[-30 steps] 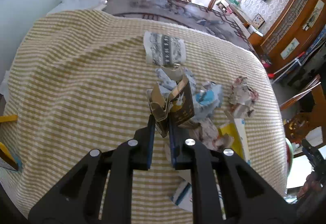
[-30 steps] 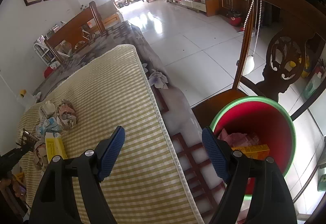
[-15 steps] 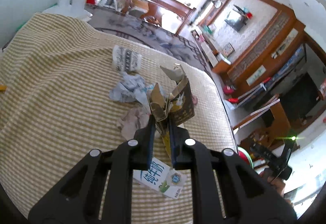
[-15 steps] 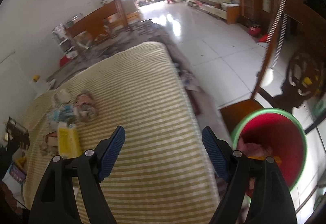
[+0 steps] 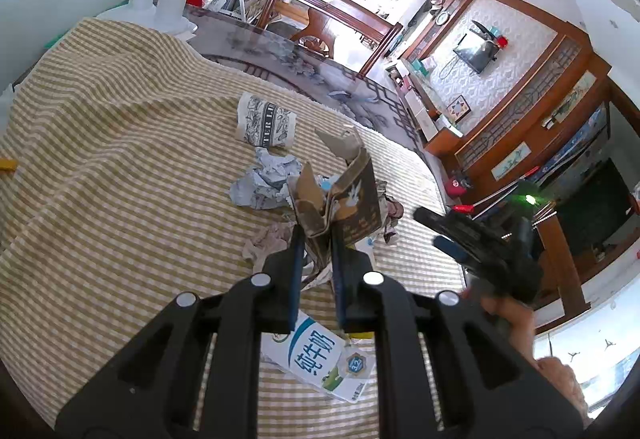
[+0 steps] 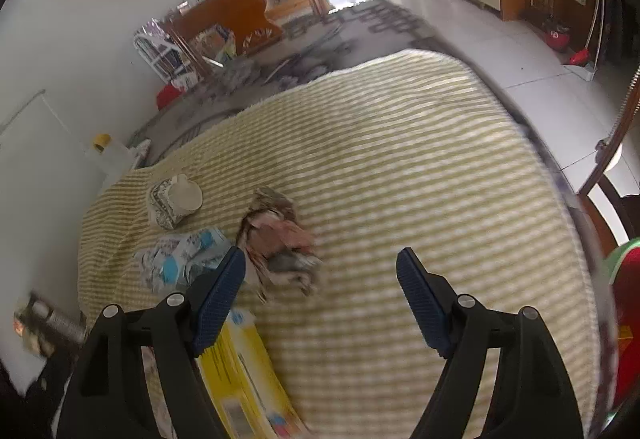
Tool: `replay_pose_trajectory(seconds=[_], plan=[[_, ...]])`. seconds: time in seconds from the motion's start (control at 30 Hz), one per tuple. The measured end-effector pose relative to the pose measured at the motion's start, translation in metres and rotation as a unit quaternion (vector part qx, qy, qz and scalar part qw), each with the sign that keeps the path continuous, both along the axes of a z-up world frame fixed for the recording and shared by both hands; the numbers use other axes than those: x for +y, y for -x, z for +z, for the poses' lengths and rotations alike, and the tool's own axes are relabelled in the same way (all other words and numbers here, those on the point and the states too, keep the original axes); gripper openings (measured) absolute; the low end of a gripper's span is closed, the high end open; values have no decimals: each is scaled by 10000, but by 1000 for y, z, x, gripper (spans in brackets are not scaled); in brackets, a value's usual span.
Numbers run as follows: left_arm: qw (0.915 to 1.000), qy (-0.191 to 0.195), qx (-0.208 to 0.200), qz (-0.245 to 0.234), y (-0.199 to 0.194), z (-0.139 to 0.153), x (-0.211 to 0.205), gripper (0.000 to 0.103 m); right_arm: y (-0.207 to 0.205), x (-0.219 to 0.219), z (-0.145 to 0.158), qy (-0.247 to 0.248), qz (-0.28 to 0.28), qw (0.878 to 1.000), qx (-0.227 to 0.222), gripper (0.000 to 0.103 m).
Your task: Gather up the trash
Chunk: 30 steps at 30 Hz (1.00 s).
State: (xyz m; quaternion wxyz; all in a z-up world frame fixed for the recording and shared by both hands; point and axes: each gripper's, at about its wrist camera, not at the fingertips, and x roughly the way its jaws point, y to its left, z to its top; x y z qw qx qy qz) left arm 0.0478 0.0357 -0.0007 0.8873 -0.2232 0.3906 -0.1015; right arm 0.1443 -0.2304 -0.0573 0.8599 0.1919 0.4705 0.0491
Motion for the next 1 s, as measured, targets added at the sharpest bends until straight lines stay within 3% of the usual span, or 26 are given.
replay_pose_trajectory(seconds=[0.2, 0.3, 0.33, 0.5, 0.7, 1.0], plan=[[9999, 111, 29, 12, -4, -4, 3, 13, -22, 29, -15, -49, 126, 9999, 93, 75], [9999, 118, 32, -1, -4, -4, 2, 13, -28, 40, -21, 4, 242, 9996, 164, 59], [9999, 121, 25, 2, -5, -4, 2, 13, -31, 44, -24, 32, 308, 9993, 214, 47], [9999, 126, 45, 20, -5, -4, 4, 13, -27, 53, -21, 36, 512, 9986, 92, 34], [10000, 76, 54, 18, -4, -3, 3, 13, 4, 40, 15, 122, 717, 9966, -380, 33], [9996, -275, 46, -70, -4, -4, -7, 13, 94, -11, 62, 591, 891, 9903, -887, 33]])
